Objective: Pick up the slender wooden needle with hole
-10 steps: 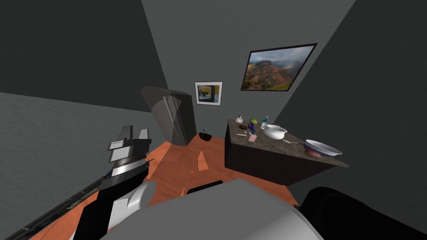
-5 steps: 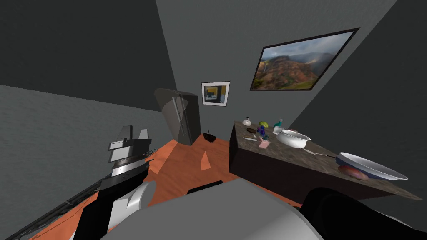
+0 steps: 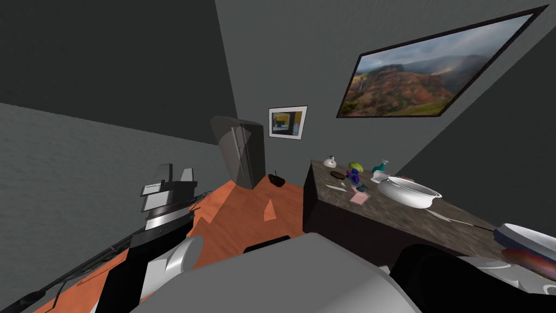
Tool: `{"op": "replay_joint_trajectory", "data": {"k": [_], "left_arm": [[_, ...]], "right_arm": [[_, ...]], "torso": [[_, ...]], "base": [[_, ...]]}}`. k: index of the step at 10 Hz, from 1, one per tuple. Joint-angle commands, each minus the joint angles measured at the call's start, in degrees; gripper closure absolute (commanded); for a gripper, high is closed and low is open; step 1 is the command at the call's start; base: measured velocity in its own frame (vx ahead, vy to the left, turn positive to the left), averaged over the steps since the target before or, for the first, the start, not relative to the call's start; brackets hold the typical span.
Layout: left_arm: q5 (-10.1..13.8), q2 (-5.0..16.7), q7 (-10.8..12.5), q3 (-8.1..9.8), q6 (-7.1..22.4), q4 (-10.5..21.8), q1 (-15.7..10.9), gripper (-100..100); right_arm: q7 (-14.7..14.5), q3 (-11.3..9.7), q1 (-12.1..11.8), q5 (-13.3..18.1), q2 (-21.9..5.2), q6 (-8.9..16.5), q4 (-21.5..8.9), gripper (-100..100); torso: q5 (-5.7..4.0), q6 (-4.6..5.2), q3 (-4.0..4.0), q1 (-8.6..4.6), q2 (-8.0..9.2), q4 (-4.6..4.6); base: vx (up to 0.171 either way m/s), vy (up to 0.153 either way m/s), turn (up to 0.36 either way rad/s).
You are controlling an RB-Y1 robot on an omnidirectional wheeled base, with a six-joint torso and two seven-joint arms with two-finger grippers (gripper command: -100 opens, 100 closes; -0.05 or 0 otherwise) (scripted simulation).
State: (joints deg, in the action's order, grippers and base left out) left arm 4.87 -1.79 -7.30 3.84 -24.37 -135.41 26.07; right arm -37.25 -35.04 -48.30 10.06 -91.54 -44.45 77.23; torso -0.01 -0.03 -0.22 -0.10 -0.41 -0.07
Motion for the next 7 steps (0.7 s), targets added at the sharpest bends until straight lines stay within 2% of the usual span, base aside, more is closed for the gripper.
{"op": "replay_joint_trajectory", "data": {"k": [1, 2, 3, 4, 5, 7], "left_arm": [[0.00, 0.00, 0.00, 0.00, 0.00, 0.00, 0.00, 0], [0.00, 0.00, 0.00, 0.00, 0.00, 0.00, 0.01, 0], [0.00, 0.00, 0.00, 0.01, -0.01, -0.01, 0.02, 0], [0.00, 0.00, 0.00, 0.00, 0.00, 0.00, 0.01, 0], [0.00, 0.00, 0.00, 0.01, 0.00, -0.01, 0.01, 0], [0.00, 0.00, 0.00, 0.01, 0.00, -0.01, 0.01, 0]], "right_arm": [[-0.41, -1.06, 0.01, 0.98, -2.86, 0.50, -2.86, -100], [-0.41, -1.06, 0.01, 0.98, -2.90, 0.50, -3.19, -100], [-0.48, -1.65, 0.22, 1.57, -4.61, 0.25, -5.43, -100], [-0.48, -1.65, 0.22, 1.57, -4.61, 0.25, -5.82, -100], [-0.47, -2.19, 0.49, 2.13, -6.03, 0.04, -7.90, -100], [-0.47, -2.19, 0.49, 2.13, -6.03, 0.04, -8.31, -100]], "torso": [[0.00, 0.00, 0.00, 0.00, 0.00, 0.00], [-0.01, 0.01, -0.21, 0.04, -0.38, -0.08], [0.00, 0.07, -0.17, 0.05, -0.27, -0.08], [-0.01, 0.01, -0.10, 0.00, -0.16, -0.04], [-0.03, 0.09, -0.02, -0.07, -0.02, -0.01], [-0.07, 0.10, -0.03, -0.13, -0.03, -0.01]], "base": [[0.241, 0.012, 0.317], [0.180, -0.002, 0.115], [0.131, -0.019, 0.250], [0.103, -0.047, 0.117], [0.141, -0.065, 0.190], [0.082, -0.037, 0.054]]}}
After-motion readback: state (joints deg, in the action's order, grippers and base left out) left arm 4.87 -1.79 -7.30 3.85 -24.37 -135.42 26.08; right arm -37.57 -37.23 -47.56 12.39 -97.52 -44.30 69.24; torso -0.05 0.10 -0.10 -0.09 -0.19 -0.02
